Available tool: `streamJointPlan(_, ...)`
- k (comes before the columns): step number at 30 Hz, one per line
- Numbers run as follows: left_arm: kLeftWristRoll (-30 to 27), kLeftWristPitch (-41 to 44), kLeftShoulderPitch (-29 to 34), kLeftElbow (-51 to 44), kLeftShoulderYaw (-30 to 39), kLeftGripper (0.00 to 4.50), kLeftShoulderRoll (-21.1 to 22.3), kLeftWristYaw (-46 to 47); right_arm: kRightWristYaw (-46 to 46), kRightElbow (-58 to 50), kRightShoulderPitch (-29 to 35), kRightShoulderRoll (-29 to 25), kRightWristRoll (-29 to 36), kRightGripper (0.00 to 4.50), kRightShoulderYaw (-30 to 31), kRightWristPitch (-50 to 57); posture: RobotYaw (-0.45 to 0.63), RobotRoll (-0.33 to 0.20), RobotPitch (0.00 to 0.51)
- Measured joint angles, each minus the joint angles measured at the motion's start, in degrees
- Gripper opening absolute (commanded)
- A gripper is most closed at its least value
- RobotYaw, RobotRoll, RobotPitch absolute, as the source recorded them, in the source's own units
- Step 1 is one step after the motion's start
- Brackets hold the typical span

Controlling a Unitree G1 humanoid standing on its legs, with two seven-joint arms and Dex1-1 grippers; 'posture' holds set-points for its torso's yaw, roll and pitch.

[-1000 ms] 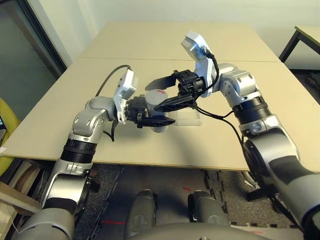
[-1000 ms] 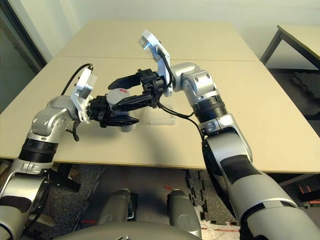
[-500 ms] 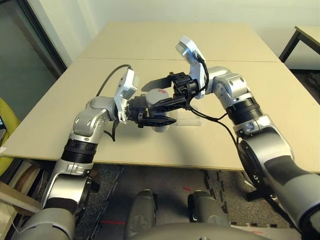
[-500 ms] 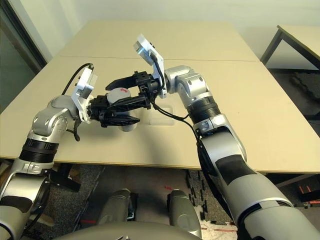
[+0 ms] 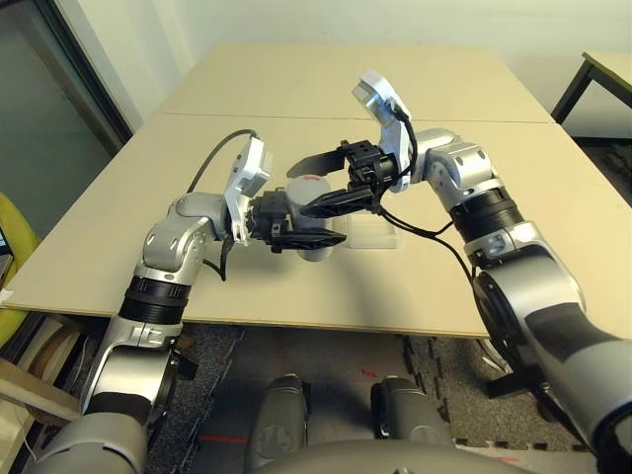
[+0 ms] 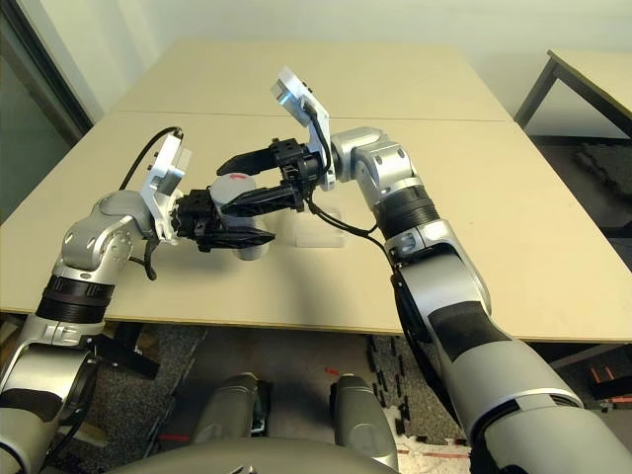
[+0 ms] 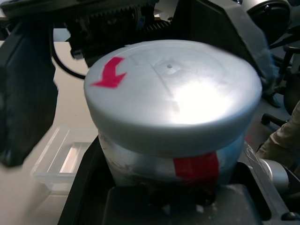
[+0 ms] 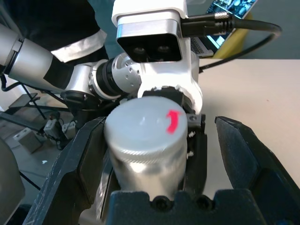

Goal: Pour the medicine from the bottle into the box.

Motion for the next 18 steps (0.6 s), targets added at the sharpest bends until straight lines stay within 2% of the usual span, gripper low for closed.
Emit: streamJointPlan(18, 0.0, -0.1, 0.3, -0.1, 0.0, 2.75, 0.1, 0.1, -0.2, 0.8, 0.6, -7.7, 0.1, 4.50, -2.5, 0.4, 0.00, 0.000, 0.000)
